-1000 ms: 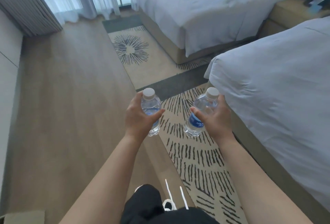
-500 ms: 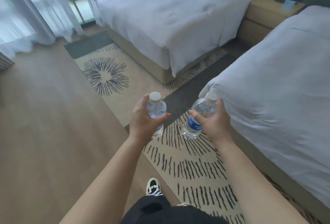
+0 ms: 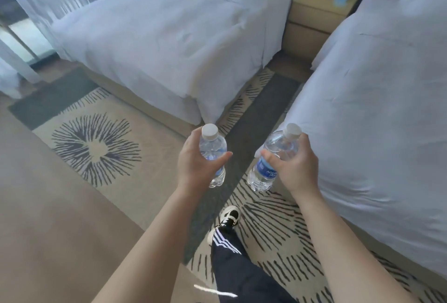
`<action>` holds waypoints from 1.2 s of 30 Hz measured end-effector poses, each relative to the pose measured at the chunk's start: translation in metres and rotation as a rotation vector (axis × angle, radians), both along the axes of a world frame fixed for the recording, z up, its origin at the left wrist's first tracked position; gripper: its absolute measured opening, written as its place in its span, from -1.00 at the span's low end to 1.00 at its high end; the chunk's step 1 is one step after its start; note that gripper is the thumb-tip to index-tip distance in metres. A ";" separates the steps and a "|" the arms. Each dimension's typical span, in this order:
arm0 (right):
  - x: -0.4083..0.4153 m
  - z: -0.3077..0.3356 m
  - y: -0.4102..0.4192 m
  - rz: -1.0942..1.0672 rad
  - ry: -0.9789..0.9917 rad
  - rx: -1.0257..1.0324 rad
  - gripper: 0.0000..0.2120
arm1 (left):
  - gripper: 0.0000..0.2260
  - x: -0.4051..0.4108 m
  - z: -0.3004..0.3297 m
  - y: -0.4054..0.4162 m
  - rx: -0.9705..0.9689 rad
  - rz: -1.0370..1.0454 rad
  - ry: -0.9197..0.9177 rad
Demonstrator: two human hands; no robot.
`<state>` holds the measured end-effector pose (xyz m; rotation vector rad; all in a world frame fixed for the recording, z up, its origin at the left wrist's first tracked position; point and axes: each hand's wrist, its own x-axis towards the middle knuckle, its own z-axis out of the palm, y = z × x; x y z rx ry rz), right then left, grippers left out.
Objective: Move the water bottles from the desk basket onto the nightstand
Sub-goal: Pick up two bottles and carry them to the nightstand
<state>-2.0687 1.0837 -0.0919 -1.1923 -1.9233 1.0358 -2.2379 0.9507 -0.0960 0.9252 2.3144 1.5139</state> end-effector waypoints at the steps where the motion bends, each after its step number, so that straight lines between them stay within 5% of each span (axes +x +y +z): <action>1: -0.014 -0.004 0.017 -0.017 -0.013 0.009 -0.33 | -0.45 -0.015 -0.003 0.020 -0.002 -0.013 -0.002; 36: -0.348 0.029 0.713 -0.500 -0.092 0.027 -0.36 | -0.46 -0.388 0.024 0.811 -0.008 -0.503 0.087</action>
